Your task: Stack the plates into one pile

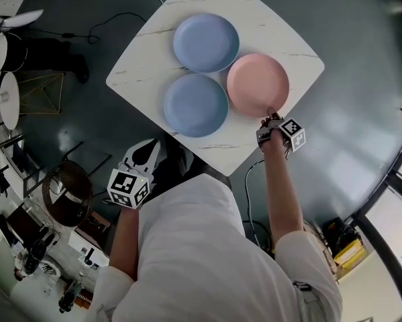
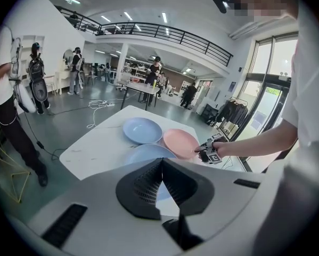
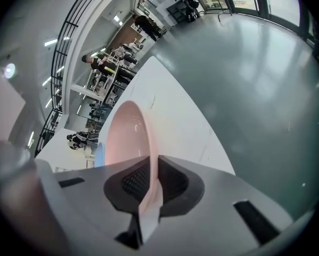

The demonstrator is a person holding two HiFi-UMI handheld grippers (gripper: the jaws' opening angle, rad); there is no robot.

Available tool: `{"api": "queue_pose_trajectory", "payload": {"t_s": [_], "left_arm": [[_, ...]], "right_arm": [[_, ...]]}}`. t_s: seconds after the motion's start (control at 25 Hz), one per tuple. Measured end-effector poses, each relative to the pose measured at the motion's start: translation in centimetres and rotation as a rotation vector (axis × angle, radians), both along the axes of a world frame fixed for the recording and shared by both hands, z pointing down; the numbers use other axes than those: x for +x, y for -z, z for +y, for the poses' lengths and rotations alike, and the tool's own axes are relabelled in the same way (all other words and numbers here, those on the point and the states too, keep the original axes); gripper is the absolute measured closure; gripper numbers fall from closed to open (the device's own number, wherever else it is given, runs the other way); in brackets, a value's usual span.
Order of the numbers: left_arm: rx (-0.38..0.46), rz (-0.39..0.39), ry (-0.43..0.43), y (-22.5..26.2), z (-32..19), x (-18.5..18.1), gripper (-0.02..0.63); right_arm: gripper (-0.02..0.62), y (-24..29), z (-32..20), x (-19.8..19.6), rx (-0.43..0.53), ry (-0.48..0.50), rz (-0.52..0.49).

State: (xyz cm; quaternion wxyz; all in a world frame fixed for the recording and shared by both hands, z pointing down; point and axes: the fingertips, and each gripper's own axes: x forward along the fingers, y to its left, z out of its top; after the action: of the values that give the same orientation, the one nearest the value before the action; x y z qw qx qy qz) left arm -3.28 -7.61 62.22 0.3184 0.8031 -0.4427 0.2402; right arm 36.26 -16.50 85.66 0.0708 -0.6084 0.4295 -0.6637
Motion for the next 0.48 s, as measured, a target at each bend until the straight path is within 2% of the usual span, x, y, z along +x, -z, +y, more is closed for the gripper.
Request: {"api": "queue_pose_trajectory", "payload": {"t_s": [0.2,0.48], "left_arm": [[0.006,0.006,-0.017,0.2,0.1,0.5,0.592],[0.023,0.01,-0.035,0.4,0.3,0.8,0.592]], "right_arm": [[0.56,1.2,0.6,0.2,0.027,-0.002,-0.024],[0.56,2.7,1.1,-0.8,0.057,0.056,-0.011]]}}
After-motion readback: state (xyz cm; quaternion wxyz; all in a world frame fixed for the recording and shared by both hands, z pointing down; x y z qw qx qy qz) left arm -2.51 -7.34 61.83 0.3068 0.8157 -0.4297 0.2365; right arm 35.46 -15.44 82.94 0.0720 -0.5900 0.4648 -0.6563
